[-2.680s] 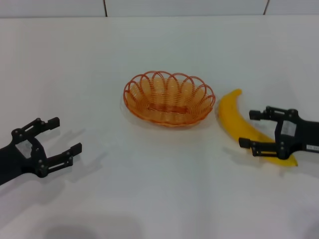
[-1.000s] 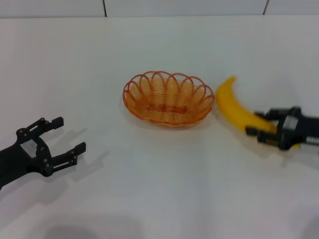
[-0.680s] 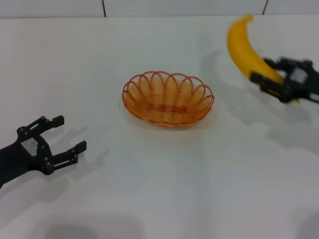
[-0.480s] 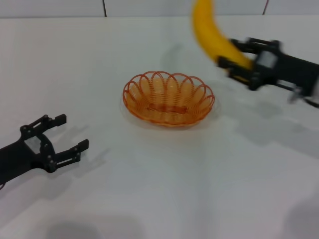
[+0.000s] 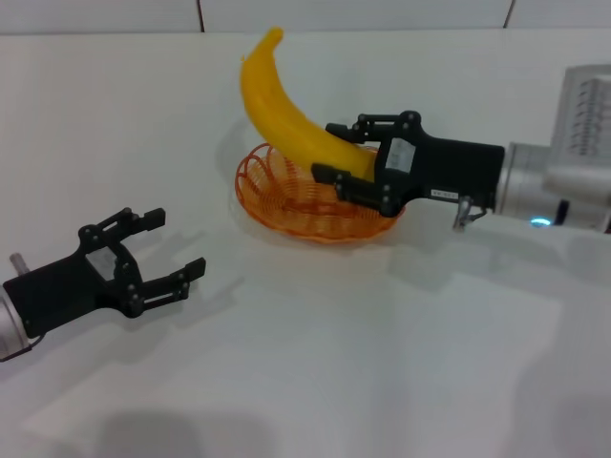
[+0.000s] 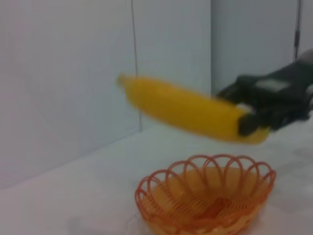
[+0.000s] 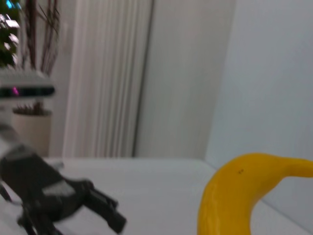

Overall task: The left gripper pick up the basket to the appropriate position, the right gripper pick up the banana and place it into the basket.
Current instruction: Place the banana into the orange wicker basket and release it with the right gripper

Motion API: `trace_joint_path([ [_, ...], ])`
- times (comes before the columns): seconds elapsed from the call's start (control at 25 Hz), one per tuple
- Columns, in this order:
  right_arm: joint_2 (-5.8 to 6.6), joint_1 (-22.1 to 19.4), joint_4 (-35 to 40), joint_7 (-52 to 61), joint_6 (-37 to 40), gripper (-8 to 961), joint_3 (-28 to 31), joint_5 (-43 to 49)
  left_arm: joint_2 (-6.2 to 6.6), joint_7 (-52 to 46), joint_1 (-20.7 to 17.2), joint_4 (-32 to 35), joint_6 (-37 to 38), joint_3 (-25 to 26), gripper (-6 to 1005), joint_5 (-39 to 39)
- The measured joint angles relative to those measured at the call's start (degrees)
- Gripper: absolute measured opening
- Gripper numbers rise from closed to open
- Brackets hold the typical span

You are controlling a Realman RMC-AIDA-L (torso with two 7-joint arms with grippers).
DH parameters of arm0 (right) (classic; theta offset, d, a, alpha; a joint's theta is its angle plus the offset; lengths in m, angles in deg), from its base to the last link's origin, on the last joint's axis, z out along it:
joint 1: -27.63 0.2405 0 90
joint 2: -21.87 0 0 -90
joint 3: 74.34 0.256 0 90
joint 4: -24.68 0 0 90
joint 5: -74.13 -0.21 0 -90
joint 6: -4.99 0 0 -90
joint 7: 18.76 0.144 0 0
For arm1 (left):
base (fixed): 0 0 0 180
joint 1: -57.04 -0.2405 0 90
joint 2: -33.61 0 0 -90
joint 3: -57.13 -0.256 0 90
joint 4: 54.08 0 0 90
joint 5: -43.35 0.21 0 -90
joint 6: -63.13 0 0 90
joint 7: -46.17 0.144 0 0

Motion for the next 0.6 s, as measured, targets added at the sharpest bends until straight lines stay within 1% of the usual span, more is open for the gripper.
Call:
trace_joint_path([
  [0.12,-0.19,1.4,-3.3,-1.7,-6.4,495,0.0,-0.1,-0.01,0.5,0.2,1.0,0.0,0.0,877,0.0],
  [0.24,0.03,2.8,-5.1,-1.5,-9.5,497,-0.2,0.1,0.04,0.7,0.2,1.3,-0.1,0.0,876,0.0],
  [0.44,0.07,3.6,-5.1,0.2,-8.6,499,-2.5,0.3,0.11,0.8,0.0,1.3,0.1,0.0,876,0.0],
  [0.52,0.22,3.3,-4.6,0.7,-6.3,500,-2.6,0.3,0.13,0.8,-0.2,1.2,0.2,0.0,876,0.0],
  [0.6,0.5,2.0,-3.0,1.2,-2.0,571,-2.4,0.1,0.18,0.8,-0.6,1.1,0.3,0.0,877,-0.2],
])
